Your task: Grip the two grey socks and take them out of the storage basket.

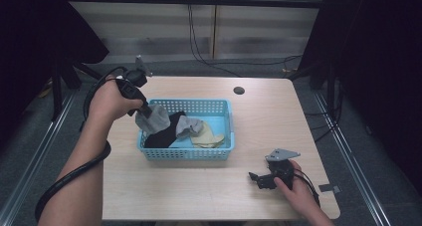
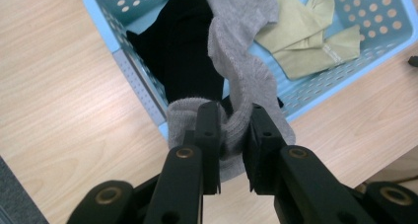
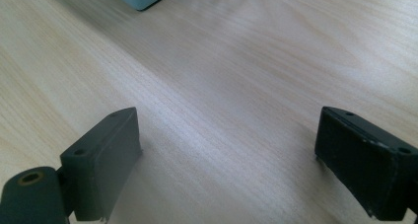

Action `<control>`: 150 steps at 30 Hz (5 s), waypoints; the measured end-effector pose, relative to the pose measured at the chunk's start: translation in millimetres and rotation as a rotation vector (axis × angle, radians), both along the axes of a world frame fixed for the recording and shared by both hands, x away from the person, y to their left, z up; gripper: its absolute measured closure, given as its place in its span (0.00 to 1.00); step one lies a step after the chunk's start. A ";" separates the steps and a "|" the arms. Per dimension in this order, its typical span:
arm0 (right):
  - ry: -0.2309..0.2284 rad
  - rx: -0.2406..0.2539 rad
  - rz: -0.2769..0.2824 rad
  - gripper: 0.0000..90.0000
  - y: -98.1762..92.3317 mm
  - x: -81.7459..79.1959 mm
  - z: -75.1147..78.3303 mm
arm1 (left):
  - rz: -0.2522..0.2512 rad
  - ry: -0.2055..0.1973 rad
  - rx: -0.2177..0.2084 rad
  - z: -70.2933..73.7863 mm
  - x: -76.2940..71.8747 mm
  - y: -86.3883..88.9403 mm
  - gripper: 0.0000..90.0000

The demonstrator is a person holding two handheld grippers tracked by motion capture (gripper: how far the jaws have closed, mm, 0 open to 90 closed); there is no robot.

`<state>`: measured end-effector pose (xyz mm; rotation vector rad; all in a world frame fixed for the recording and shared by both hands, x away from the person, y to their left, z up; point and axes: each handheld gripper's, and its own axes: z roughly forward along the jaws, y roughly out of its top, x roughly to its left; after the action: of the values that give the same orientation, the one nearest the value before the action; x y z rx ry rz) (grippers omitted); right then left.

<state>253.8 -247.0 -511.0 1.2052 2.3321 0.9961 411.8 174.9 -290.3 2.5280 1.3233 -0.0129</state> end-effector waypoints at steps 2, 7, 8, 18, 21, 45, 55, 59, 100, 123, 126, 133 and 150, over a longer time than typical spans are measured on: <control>0.002 0.002 -0.001 0.10 0.1 -0.1 0.1 | 0.005 0.002 0.003 -0.5 -1.2 4.1 0.87; 0.000 0.001 0.001 0.10 0.0 0.0 -0.1 | 0.030 0.004 -0.009 -2.0 -3.6 17.3 0.87; 0.000 0.000 0.000 0.10 0.0 0.0 0.0 | 0.036 0.006 -0.013 -2.1 -4.0 19.7 0.87; 0.000 0.000 0.000 0.10 0.0 0.0 0.0 | 0.111 0.004 -0.031 -7.7 -10.0 50.5 0.86; 0.002 0.002 -0.002 0.11 0.1 -0.1 0.1 | 0.130 0.003 -0.029 -9.0 -11.8 58.7 0.86; -0.002 0.002 -0.001 0.10 0.2 0.0 -0.2 | 0.254 0.009 -0.030 -44.1 -26.1 111.1 0.86; -0.002 0.003 0.000 0.10 0.1 0.1 -0.3 | 0.264 0.015 -0.027 -70.6 -24.6 107.0 0.85; -0.003 0.003 0.000 0.10 0.1 0.1 -0.3 | 0.256 0.023 -0.014 -81.8 -23.7 105.1 0.84; -0.002 0.002 -0.001 0.10 0.1 0.0 -0.2 | 0.162 -0.112 -0.005 -71.2 -14.6 58.4 0.42; -0.002 0.002 -0.001 0.10 0.1 0.0 -0.2 | 0.052 -0.129 -0.062 -82.7 6.5 -14.4 0.41; -0.002 0.002 0.000 0.10 0.1 0.1 -0.2 | 0.045 -0.126 -0.060 -87.4 9.8 -21.1 0.41; 0.001 0.003 -0.001 0.10 0.2 0.0 -0.1 | 0.039 -0.116 -0.073 -98.4 13.8 -35.4 0.41; 0.001 0.004 -0.001 0.11 0.2 0.0 -0.1 | 0.015 -0.083 -0.077 -125.3 22.6 -63.2 0.40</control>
<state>253.7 -246.8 -511.1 1.2086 2.3314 0.9999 434.4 111.7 -415.6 2.4273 1.2853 0.0426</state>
